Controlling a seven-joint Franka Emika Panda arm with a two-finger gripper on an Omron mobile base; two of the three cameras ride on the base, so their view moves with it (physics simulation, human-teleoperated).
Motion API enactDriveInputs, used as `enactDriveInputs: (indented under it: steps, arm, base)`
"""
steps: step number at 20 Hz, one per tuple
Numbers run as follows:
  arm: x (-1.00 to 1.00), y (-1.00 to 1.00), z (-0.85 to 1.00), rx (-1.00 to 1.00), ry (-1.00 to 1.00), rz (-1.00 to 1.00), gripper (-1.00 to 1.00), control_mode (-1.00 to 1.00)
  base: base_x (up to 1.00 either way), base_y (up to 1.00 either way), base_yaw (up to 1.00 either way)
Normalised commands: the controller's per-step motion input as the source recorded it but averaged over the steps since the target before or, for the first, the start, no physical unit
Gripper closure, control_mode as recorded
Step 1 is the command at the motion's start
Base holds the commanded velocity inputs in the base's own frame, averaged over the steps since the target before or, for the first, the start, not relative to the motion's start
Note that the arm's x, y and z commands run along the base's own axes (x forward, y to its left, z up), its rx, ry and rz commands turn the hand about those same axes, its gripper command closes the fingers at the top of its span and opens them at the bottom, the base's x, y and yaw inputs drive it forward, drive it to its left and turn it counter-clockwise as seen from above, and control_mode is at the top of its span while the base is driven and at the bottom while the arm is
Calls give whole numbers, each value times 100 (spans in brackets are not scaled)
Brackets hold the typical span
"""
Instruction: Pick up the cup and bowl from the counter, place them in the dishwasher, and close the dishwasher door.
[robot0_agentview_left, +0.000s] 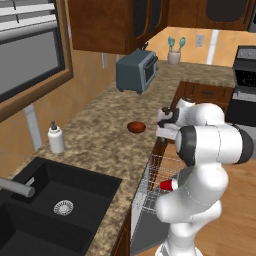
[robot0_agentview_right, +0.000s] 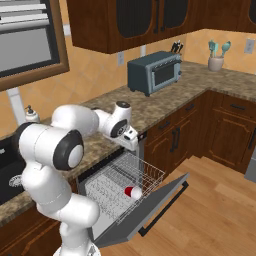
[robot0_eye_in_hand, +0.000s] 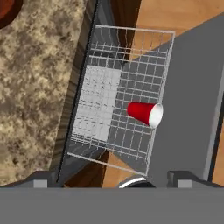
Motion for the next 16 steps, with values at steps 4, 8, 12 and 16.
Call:
enactDriveInputs:
  steps: [4, 8, 12, 16]
  arm:
    - [1, 3, 51, -4, 24, -48, -100, -100]
    - [26, 28, 2, 0, 10, -30, -100, -100]
    - [34, 18, 0, 2, 1, -2, -100, -100]
    - [28, -11, 0, 25, -7, 4, -100, -100]
  base:
    - [0, 0, 0]
    - [0, 0, 0]
    - [0, 0, 0]
    - [0, 0, 0]
